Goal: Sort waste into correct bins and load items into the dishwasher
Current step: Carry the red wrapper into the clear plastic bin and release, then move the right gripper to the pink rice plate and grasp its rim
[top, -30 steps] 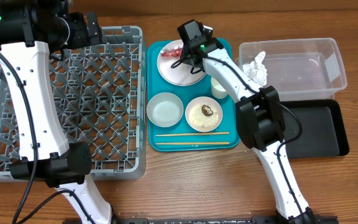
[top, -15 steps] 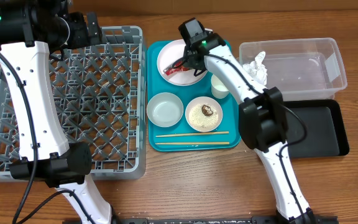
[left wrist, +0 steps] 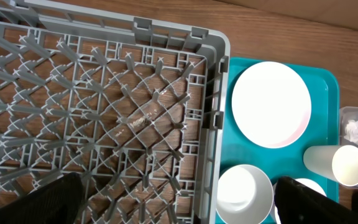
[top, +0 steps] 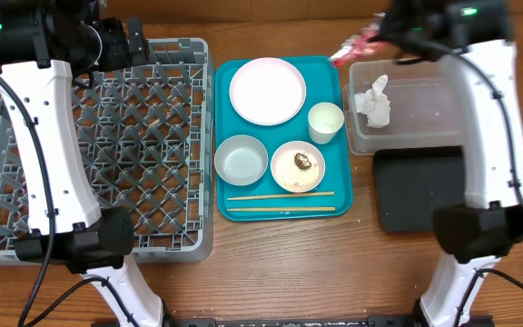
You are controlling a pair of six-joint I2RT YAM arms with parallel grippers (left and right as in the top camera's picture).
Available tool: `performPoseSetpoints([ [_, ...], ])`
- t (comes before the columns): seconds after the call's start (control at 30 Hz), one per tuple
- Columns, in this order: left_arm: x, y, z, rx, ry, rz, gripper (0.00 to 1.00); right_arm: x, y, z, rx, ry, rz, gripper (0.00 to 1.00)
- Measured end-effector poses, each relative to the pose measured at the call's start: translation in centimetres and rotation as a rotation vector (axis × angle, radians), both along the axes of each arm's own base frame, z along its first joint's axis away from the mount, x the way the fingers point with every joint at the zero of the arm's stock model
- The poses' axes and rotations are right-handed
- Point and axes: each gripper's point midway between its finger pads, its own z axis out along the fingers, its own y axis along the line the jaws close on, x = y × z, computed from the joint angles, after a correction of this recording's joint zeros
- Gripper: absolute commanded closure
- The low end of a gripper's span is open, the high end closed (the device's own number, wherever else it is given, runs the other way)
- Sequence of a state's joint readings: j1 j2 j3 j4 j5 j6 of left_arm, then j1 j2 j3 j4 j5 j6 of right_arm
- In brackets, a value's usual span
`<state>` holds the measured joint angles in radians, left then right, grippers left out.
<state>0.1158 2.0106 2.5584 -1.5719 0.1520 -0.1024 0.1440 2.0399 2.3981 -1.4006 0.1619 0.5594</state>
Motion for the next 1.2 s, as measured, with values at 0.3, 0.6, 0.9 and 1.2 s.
performPoseSetpoints([
  [0.3, 0.0, 0.0, 0.0, 0.000, 0.000, 0.000, 0.00, 1.1, -6.6, -10.4, -0.005, 0.183, -0.151, 0.66],
  [0.6, 0.0, 0.0, 0.0, 0.000, 0.000, 0.000, 0.00, -0.6, -5.8, -13.4, 0.032, 0.290, -0.109, 0.31],
  [0.9, 0.0, 0.0, 0.0, 0.000, 0.000, 0.000, 0.00, -2.6, 0.5, -4.6, 0.130, 0.174, 0.145, 0.30],
  [1.2, 0.0, 0.0, 0.0, 0.000, 0.000, 0.000, 0.00, -9.7, 13.6, -5.6, 0.097, 0.298, 0.486, 0.30],
])
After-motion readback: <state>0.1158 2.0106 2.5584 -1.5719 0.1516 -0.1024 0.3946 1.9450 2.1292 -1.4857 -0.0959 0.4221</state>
